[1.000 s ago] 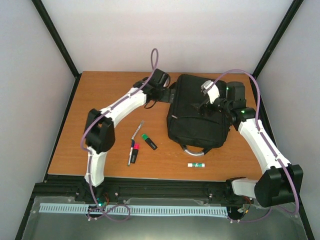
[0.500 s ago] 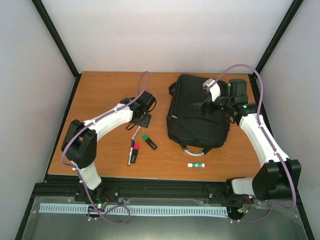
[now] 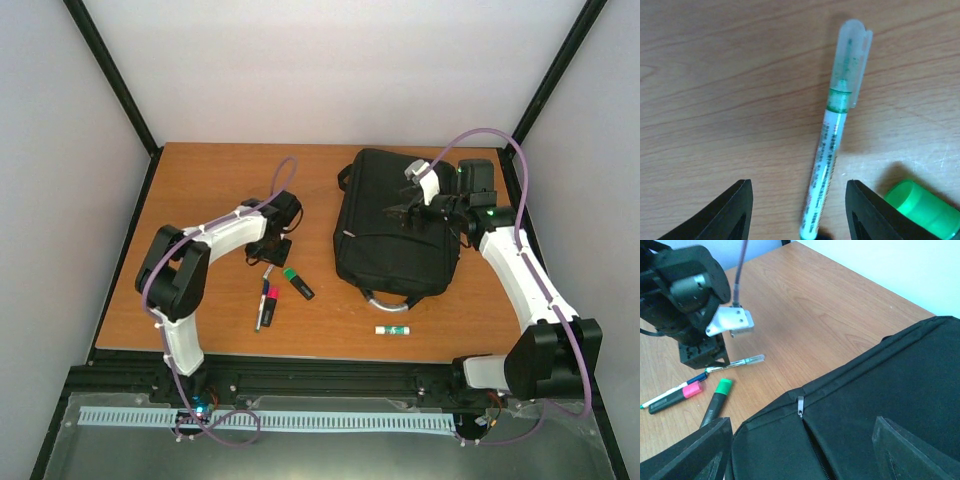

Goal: Pack the student bag
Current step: Pick up the stationery from the center of the board.

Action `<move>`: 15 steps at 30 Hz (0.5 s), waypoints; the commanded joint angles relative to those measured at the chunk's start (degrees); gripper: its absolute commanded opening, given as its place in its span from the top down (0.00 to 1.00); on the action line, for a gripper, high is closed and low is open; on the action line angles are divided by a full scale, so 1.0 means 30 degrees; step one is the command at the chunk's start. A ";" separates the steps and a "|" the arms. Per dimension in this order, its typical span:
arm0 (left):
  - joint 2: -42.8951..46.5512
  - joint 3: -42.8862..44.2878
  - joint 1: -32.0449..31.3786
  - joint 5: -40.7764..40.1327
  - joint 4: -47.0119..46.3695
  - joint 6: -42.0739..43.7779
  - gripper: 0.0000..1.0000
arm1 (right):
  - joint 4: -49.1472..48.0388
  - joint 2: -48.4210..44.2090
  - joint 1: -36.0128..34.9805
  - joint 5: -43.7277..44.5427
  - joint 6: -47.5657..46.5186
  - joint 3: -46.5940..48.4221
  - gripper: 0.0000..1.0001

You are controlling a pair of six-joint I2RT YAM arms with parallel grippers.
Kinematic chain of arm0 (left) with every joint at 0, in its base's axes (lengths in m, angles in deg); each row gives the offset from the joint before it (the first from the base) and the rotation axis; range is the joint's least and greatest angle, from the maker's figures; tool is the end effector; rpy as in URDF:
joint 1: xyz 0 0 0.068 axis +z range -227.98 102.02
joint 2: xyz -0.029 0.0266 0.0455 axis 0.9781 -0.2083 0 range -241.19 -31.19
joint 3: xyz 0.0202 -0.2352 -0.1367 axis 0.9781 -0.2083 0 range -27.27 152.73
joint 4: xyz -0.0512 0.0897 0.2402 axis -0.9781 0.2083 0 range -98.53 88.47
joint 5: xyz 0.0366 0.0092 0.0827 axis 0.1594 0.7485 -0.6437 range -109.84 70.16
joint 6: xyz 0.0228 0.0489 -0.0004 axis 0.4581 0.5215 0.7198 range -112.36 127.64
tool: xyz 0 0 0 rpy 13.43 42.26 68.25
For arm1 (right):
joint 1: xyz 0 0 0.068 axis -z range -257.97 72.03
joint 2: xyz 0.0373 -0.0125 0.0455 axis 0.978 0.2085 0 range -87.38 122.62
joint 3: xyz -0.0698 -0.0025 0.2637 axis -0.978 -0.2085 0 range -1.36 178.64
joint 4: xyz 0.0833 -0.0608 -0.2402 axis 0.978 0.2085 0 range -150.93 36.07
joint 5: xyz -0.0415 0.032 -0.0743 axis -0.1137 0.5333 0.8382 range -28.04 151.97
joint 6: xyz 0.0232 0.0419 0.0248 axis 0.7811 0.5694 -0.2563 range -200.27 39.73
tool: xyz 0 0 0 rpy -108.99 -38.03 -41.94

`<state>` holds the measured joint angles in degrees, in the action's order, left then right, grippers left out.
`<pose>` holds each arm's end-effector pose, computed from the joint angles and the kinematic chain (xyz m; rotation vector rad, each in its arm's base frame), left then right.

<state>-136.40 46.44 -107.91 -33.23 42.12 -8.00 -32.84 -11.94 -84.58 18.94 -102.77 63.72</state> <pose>0.3026 -0.1647 0.1837 0.3395 2.8962 0.2380 0.2790 0.0568 0.3217 -0.9038 1.9091 0.6716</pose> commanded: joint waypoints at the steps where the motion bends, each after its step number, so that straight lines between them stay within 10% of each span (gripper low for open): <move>1: -0.1021 0.0372 0.0105 0.1455 -0.0414 0.0441 0.48 | 0.0212 0.0249 0.0036 -0.1216 -0.0341 0.0016 0.24; 15: -0.2855 0.0876 0.0105 0.0804 0.0077 0.0038 0.76 | 0.0672 0.0314 0.0036 -0.1588 -0.0963 0.0162 0.34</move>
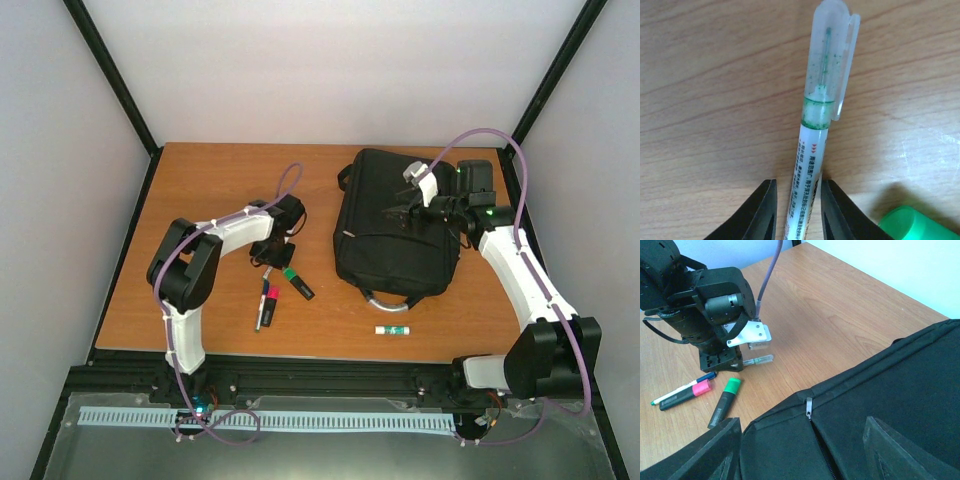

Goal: Pack the student bag
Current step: Pick up the stationery from the center of the board.

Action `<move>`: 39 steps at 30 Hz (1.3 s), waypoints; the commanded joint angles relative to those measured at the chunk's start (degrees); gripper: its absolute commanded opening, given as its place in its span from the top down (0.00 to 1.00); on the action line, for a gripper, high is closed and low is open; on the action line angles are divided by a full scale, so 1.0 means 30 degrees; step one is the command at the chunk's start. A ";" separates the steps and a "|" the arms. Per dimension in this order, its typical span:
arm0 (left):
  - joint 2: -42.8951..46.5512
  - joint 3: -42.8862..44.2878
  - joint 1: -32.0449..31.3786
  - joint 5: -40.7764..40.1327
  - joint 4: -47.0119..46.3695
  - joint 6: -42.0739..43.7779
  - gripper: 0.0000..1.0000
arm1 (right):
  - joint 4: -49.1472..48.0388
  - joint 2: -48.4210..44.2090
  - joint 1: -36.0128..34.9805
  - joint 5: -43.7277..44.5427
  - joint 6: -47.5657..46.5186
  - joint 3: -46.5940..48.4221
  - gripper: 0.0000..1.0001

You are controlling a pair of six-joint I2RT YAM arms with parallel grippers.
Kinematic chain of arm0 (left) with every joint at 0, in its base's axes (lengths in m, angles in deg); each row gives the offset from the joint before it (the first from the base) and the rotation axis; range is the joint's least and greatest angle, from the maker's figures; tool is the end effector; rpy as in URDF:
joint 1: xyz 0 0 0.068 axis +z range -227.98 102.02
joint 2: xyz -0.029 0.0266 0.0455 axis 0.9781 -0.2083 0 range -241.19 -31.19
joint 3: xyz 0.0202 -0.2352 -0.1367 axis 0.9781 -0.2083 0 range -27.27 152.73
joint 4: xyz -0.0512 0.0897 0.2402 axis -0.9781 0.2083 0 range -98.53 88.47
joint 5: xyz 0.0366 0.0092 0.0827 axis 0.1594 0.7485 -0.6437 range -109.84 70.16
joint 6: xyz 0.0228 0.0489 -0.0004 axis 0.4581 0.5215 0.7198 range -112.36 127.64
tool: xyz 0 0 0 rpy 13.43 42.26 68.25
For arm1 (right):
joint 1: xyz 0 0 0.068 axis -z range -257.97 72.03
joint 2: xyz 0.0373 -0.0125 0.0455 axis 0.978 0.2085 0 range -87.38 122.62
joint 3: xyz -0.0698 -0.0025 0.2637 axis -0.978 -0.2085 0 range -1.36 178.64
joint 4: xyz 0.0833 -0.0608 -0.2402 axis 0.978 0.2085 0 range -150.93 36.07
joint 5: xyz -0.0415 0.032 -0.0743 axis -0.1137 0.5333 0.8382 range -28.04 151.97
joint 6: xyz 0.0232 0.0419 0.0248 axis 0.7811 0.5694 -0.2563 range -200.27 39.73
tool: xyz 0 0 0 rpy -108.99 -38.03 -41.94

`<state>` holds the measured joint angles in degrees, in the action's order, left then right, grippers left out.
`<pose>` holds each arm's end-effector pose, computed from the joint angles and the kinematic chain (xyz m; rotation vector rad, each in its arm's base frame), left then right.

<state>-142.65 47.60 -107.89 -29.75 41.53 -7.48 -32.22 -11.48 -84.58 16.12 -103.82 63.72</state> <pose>0.3112 -0.1719 0.1523 0.3805 2.9903 0.2076 0.2789 0.0580 0.3195 -0.9366 1.8906 0.7218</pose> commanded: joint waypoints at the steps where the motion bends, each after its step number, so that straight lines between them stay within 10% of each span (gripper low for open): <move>1: -0.0836 0.0519 0.0097 -0.0504 0.0348 -0.0187 0.78 | 0.0676 0.0182 0.0036 -0.0816 -0.0865 0.0236 0.35; 10: 0.0099 0.0395 0.0097 -0.0560 0.0377 -0.0257 0.93 | 0.1653 -0.0416 0.0021 0.1792 -0.1587 0.1139 0.38; 13: 0.0614 0.0327 0.0097 -0.0614 0.0477 -0.0278 0.97 | 0.1765 -0.0989 0.0035 0.3131 -0.1753 0.1351 0.30; 16: 0.1482 0.0362 0.0105 -0.1171 0.0607 -0.0414 0.99 | 0.1218 -0.1362 0.0043 0.4167 -0.1216 0.0950 0.02; 22: 0.4734 0.0614 0.0070 0.0110 0.0188 -0.0888 0.99 | 0.4068 0.0213 0.0095 0.5025 -0.4936 0.1276 0.00; 39: 0.8756 -0.2056 -0.3579 1.2100 -0.9608 -0.4865 0.99 | 0.2937 0.0904 -0.1205 1.2636 -1.1510 -0.1309 0.42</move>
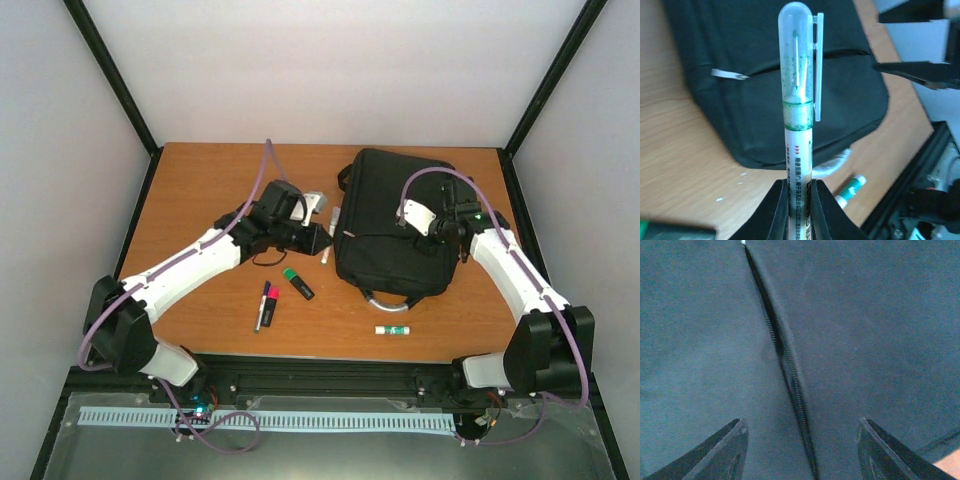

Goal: Pack the student bag
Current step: Pick up the stationery from the center of the board.

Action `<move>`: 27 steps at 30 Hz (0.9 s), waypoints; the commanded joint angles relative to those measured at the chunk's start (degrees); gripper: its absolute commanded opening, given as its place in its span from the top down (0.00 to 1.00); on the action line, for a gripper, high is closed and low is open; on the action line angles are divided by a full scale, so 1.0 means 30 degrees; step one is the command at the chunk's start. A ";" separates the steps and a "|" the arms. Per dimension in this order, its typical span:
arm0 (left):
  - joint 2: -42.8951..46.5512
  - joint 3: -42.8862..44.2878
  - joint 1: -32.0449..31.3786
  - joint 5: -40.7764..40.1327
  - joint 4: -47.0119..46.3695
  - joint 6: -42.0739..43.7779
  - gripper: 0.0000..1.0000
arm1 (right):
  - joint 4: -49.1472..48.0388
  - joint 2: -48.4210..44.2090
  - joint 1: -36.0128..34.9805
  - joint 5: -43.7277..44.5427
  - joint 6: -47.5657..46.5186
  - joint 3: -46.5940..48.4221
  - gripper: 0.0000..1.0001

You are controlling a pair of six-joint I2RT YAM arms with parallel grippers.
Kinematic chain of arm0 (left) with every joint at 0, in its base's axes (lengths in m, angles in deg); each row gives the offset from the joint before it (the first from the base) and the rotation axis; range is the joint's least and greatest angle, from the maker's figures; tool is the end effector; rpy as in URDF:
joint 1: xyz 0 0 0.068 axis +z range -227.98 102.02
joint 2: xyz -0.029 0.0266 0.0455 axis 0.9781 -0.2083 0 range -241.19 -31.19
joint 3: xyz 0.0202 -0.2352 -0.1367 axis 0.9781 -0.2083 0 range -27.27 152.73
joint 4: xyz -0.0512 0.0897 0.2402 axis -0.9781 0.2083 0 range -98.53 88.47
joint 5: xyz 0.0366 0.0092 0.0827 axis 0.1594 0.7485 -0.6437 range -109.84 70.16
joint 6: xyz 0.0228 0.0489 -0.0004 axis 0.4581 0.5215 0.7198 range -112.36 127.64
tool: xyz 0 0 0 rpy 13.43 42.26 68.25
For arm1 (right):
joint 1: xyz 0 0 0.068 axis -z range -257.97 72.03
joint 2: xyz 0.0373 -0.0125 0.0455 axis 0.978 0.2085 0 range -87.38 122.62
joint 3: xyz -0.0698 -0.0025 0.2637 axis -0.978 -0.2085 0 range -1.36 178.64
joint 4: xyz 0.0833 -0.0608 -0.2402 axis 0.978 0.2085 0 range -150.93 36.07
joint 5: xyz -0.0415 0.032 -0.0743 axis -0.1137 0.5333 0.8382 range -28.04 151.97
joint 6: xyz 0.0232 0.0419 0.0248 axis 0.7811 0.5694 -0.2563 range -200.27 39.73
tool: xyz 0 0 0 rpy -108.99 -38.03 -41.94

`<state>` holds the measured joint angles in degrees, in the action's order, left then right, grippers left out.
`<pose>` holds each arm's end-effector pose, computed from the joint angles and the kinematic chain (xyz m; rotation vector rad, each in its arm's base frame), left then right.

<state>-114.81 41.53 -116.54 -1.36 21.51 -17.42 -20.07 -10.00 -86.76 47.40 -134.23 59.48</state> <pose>0.2426 -0.2079 0.2951 0.4599 2.4524 -0.8897 0.2681 0.0505 0.2674 -1.3939 2.1046 0.0144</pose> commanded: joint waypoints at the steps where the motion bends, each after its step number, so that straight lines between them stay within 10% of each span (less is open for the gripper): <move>1: -0.0716 0.0043 -0.0843 0.2461 -0.2882 -0.1755 0.99 | -0.1291 0.0589 -0.0617 0.2529 -0.1468 0.0081 0.42; 13: -0.2238 -0.0701 -0.1887 0.3558 -0.4766 -0.2632 0.99 | -0.2321 0.3085 -0.1416 0.3560 -0.1004 0.0720 0.52; 27: -0.6374 0.0320 -0.2038 0.5287 -0.6915 -0.3131 0.99 | -0.3018 0.2349 -0.1566 0.3144 0.1488 0.1949 0.96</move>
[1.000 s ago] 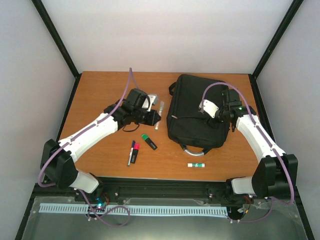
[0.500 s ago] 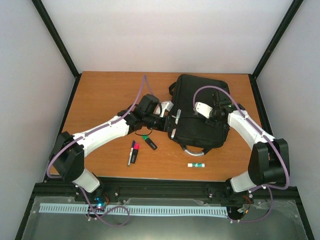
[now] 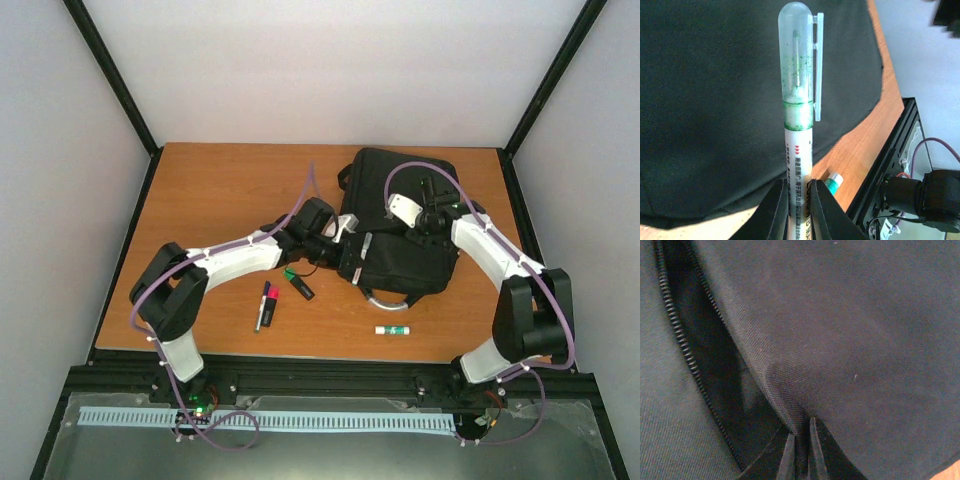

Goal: Pack the student bag
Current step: Place the stationery in the student bag.

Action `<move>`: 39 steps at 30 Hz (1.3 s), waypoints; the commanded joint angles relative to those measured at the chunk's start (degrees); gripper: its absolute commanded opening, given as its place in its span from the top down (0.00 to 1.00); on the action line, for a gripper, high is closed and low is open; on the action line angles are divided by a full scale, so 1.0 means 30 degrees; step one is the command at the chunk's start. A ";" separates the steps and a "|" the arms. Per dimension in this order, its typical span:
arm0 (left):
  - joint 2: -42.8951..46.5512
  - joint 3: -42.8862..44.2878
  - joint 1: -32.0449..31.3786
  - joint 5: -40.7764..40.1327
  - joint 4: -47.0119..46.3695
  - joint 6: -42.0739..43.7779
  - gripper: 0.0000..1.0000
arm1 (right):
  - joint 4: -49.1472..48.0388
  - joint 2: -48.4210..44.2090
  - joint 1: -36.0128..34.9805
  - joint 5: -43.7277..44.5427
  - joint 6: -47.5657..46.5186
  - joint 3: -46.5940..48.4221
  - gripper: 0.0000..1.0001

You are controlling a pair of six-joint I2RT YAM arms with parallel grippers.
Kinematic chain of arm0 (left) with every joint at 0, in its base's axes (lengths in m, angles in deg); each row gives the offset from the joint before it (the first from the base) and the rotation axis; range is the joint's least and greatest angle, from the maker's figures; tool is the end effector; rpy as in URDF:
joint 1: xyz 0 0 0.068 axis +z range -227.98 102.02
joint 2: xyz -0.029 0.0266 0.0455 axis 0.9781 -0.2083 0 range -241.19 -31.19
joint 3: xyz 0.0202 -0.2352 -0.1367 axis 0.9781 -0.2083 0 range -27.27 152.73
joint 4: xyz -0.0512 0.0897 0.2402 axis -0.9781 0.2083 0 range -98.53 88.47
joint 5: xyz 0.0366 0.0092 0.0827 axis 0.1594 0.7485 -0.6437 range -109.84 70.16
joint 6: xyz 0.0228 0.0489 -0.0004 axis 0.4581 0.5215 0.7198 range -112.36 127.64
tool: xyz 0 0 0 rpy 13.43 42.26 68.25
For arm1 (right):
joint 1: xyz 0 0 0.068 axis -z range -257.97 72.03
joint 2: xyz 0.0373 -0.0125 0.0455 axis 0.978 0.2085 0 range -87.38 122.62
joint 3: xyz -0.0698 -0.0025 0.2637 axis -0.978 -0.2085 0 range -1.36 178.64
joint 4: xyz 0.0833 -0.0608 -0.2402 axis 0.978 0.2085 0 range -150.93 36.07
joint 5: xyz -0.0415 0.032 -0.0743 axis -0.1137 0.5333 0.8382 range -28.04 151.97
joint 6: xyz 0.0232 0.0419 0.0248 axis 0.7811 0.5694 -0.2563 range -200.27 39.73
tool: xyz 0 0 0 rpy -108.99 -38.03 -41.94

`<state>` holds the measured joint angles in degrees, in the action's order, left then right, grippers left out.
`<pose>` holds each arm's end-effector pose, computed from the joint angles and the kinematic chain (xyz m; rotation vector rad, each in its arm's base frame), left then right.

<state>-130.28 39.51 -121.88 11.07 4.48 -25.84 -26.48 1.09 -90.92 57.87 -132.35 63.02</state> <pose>0.2571 -0.2728 0.2195 0.5278 2.5500 -1.2231 0.3095 0.0737 0.2387 -1.4179 2.1755 -0.1574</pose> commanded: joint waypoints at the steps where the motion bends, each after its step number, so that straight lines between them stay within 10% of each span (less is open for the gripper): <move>1: -0.1650 0.1263 -0.0313 0.1236 -0.1274 -0.0326 0.99 | -0.0782 -0.1585 -0.0182 -0.0386 0.0962 0.0863 0.97; 19: -0.7422 0.7406 -0.0572 0.0782 0.0379 -0.0655 0.99 | -0.0233 -0.3246 -0.1450 -0.1150 0.2343 0.0138 0.97; 33: -0.7442 1.0577 -0.0295 -0.5413 0.4747 -0.0786 0.99 | -0.1337 -0.3596 -0.1513 -0.1422 0.3828 -0.1814 0.97; 39: -0.6736 1.0400 -0.0309 -0.6108 0.6192 -0.0217 0.72 | -0.1958 -0.3201 -0.1674 -0.1365 0.4890 -0.2474 0.97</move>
<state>-152.66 69.79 -123.03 -2.72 19.06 -27.48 -30.80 -7.61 -94.57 56.29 -121.29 56.73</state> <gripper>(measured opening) 0.194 0.030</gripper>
